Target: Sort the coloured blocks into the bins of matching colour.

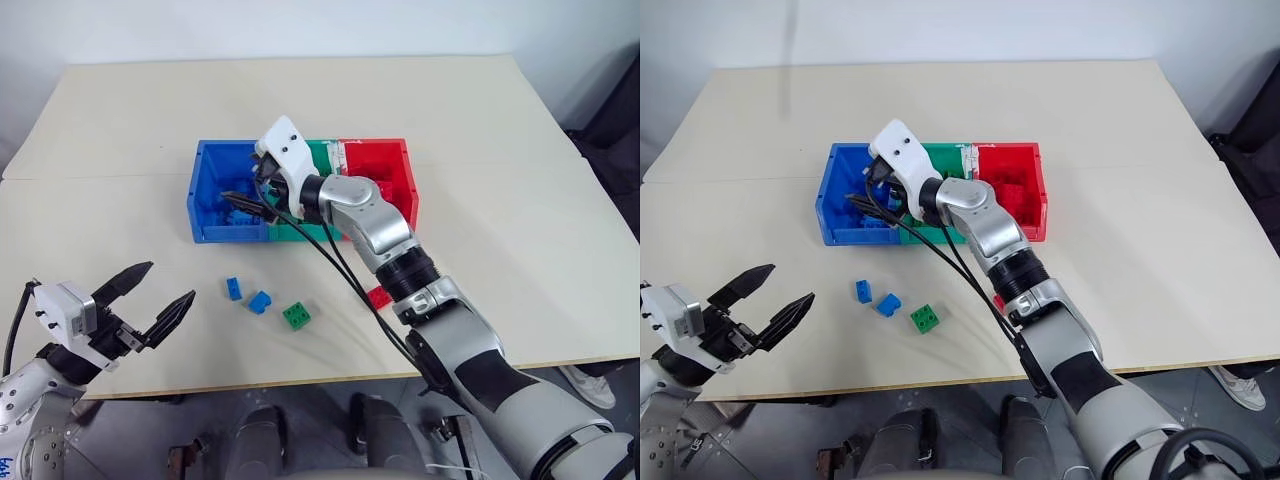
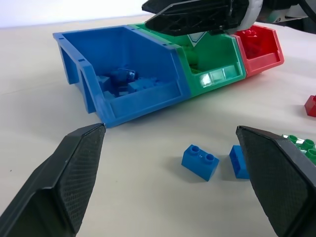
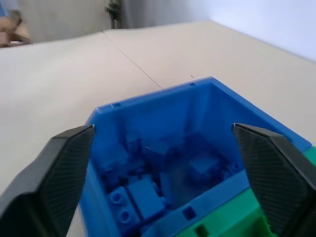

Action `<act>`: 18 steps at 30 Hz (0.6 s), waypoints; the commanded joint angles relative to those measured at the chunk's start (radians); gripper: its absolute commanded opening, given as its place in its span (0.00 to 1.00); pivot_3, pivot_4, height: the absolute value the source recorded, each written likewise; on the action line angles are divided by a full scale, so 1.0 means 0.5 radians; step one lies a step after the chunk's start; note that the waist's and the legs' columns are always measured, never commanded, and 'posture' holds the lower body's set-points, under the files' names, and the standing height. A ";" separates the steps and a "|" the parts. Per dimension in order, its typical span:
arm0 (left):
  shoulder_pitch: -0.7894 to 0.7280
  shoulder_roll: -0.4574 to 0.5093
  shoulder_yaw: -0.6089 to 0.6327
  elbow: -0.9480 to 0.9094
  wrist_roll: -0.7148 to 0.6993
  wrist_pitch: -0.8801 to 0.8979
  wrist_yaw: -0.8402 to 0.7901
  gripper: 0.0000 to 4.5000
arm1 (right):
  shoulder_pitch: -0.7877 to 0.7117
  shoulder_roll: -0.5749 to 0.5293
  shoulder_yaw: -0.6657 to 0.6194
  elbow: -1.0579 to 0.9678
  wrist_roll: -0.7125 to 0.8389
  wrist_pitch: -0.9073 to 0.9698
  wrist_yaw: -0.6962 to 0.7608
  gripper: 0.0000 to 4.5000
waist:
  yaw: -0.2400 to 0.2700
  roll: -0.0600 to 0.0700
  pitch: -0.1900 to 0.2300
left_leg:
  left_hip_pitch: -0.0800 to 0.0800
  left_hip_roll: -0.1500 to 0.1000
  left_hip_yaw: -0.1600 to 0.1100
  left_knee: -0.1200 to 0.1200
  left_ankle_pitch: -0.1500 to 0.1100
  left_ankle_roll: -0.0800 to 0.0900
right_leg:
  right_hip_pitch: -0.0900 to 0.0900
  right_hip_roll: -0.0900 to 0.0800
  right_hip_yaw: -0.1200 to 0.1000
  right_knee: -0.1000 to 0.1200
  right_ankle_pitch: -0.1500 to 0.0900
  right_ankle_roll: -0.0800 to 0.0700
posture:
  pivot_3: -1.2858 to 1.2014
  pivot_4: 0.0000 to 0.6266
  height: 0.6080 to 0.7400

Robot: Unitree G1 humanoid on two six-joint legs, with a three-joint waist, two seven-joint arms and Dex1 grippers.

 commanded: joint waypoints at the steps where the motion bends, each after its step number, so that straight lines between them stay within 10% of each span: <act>1: -0.013 0.058 -0.061 -0.106 -0.032 0.025 -0.062 1.00 | 0.228 -0.255 -0.072 -0.437 0.106 -0.032 0.313 0.99 | 0.013 -0.001 -0.001 | 0.000 -0.001 0.000 0.000 -0.001 0.000 | 0.001 0.000 0.000 0.000 0.000 0.000 | 0.52 0.24 1.00; 18: -0.533 0.413 -0.727 0.285 0.235 -0.114 -0.764 1.00 | 2.114 -1.474 -1.115 -1.233 0.634 -0.653 1.335 0.99 | 0.018 -0.002 -0.001 | 0.008 0.008 0.022 0.005 -0.005 -0.003 | 0.004 0.004 -0.001 -0.019 0.002 0.005 | 0.52 0.24 1.00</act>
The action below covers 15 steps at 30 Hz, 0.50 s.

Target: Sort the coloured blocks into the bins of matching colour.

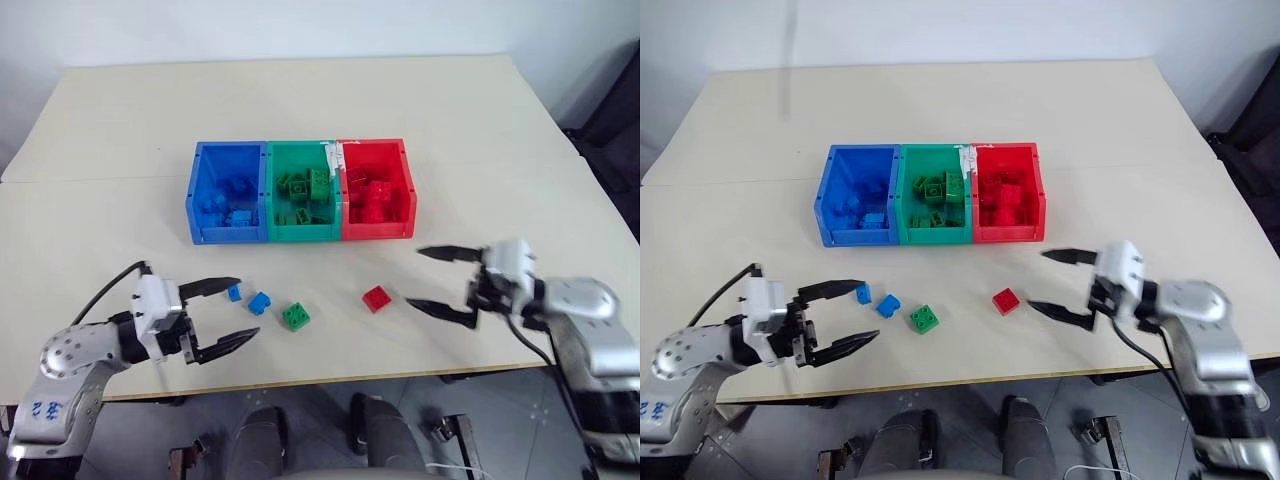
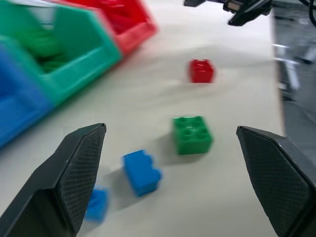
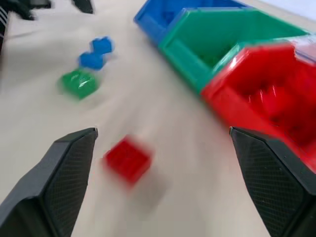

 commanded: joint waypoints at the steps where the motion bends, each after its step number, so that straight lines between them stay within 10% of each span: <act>1: -0.110 0.072 -0.062 0.115 0.057 -0.088 -0.177 1.00 | 0.214 -0.132 -0.249 0.070 0.031 -0.238 0.150 0.99 | -0.001 0.000 0.000 | 0.001 0.001 0.000 0.001 0.000 0.000 | 0.000 0.000 0.000 0.001 0.000 0.000 | 0.52 0.24 1.00; 15: -0.116 0.104 0.041 0.270 0.056 -0.218 -0.323 1.00 | -0.193 -0.141 0.194 0.288 -0.037 -0.136 0.309 0.99 | -0.015 0.000 0.000 | 0.018 0.013 0.011 0.002 0.000 -0.002 | 0.005 0.009 0.008 0.008 0.004 -0.007 | 0.52 0.24 1.00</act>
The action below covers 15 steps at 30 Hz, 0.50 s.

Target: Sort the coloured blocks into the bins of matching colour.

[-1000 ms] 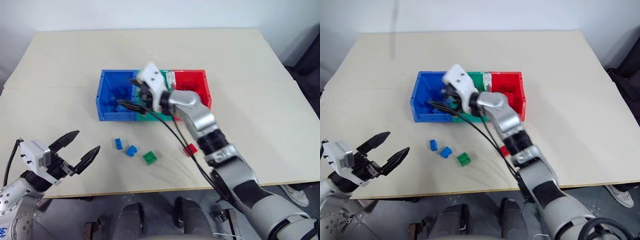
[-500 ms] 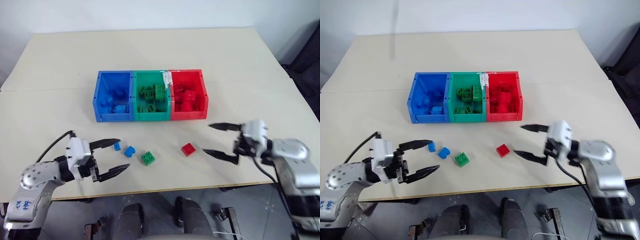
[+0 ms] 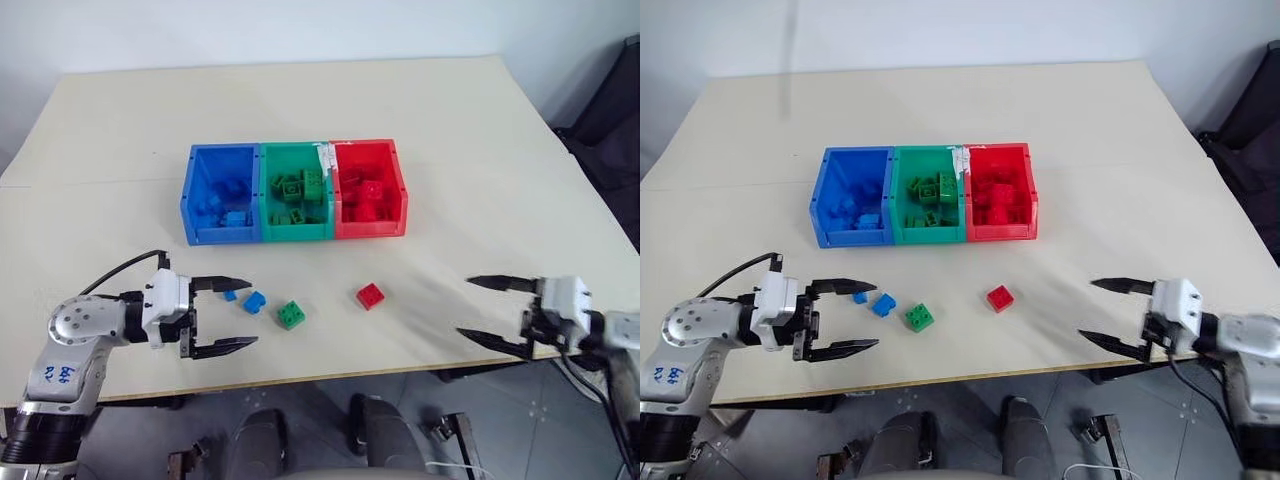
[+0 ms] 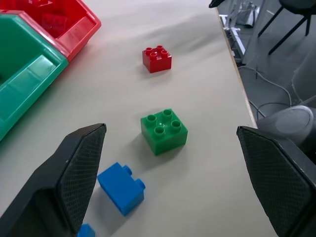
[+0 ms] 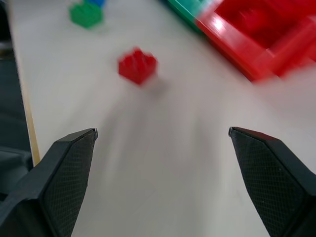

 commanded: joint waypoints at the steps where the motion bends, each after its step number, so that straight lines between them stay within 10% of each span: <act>1: 0.105 0.029 0.115 -0.054 -0.048 0.015 0.026 1.00 | -0.180 0.009 0.192 -0.018 -0.011 0.120 0.100 0.99 | 0.009 0.000 0.000 | 0.000 0.001 0.001 0.000 0.000 0.000 | 0.000 0.000 0.000 0.001 0.000 0.000 | 0.52 0.24 1.00; 12: 0.450 -0.025 0.277 -0.264 -0.009 -0.021 0.219 1.00 | -0.919 0.345 0.822 0.631 -0.372 0.021 0.346 0.99 | 0.015 0.000 0.000 | -0.001 0.001 0.002 0.001 -0.002 -0.001 | -0.001 -0.002 -0.002 0.002 -0.002 -0.003 | 0.52 0.24 1.00; 15: 0.490 -0.035 0.269 -0.318 -0.011 -0.012 0.256 1.00 | -0.993 0.390 0.860 0.811 -0.438 -0.072 0.350 0.85 | 0.011 0.000 0.000 | -0.001 0.001 0.003 0.001 -0.002 -0.002 | -0.002 -0.002 -0.002 0.002 -0.002 -0.003 | 0.52 0.24 1.00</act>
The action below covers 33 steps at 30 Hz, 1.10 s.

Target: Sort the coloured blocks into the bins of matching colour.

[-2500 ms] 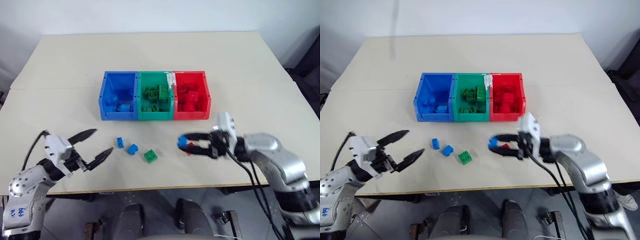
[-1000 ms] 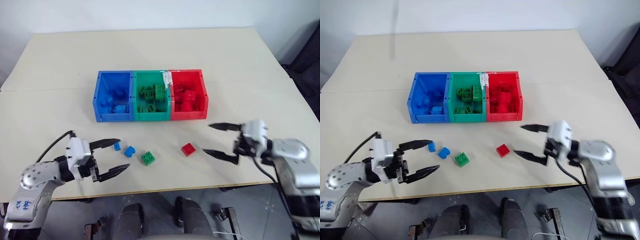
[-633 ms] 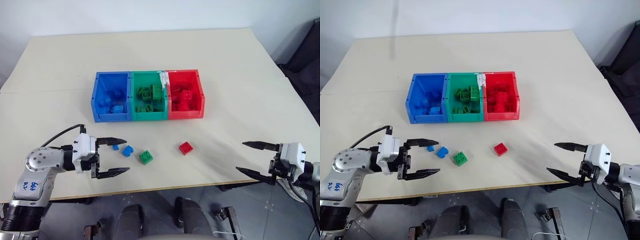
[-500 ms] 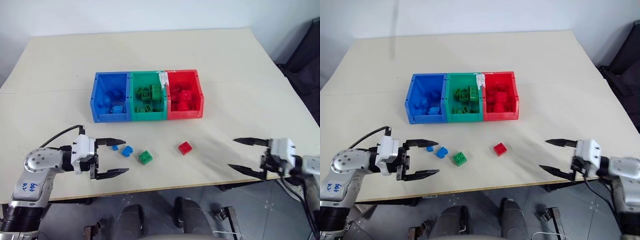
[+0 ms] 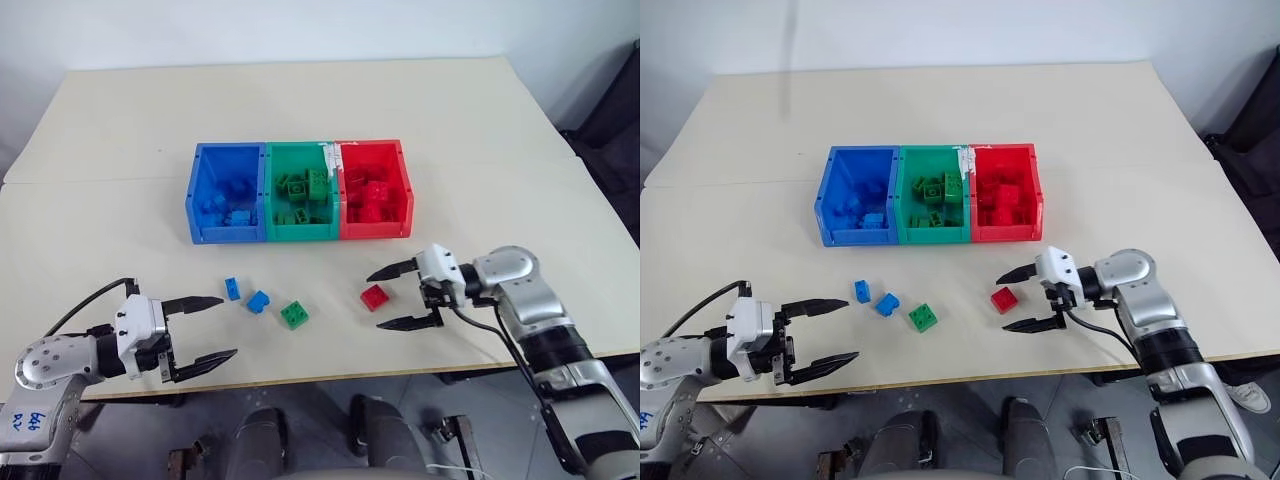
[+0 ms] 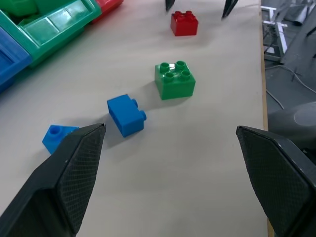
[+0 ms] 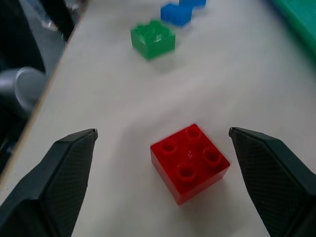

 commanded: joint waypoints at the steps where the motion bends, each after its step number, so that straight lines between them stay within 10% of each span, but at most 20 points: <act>1: 0.047 -0.013 0.032 -0.119 -0.013 -0.008 0.047 1.00 | -0.068 0.008 0.033 0.163 -0.060 -0.131 0.122 0.79 | -0.001 0.000 0.000 | 0.000 0.000 0.001 0.000 0.000 0.000 | 0.000 0.000 0.000 0.000 0.000 0.000 | 0.52 0.24 1.00; 7: 0.057 -0.013 0.022 -0.148 -0.023 -0.001 0.070 1.00 | -0.113 -0.015 -0.007 0.217 -0.010 -0.151 0.163 0.33 | -0.003 0.000 0.000 | 0.001 0.000 0.001 0.000 0.000 -0.001 | -0.001 0.000 0.000 0.001 0.000 0.000 | 0.52 0.24 1.00; 15: -0.074 -0.085 0.012 -0.195 -0.121 0.102 0.181 1.00 | -0.276 0.068 -0.465 -0.119 0.344 0.498 -0.494 0.33 | -0.003 0.000 0.000 | 0.001 0.001 0.002 0.000 0.000 -0.002 | -0.003 -0.001 0.000 0.004 0.000 0.000 | 0.52 0.24 1.00; 26: -0.225 -0.182 -0.036 -0.219 -0.152 0.228 0.323 1.00 | -0.830 0.277 -0.562 0.503 0.017 0.410 -1.242 0.33 | -0.009 0.000 0.000 | -0.001 0.002 0.007 -0.001 0.001 -0.004 | -0.006 -0.001 0.001 0.011 -0.001 -0.002 | 0.52 0.24 1.00; 33: -0.208 -0.201 -0.030 -0.228 -0.140 0.216 0.339 1.00 | -0.857 0.299 -0.563 0.591 -0.038 0.328 -1.171 0.93 | -0.008 0.000 0.000 | -0.007 0.001 0.007 0.000 0.001 -0.004 | -0.010 -0.001 0.001 0.010 -0.001 -0.001 | 0.52 0.24 1.00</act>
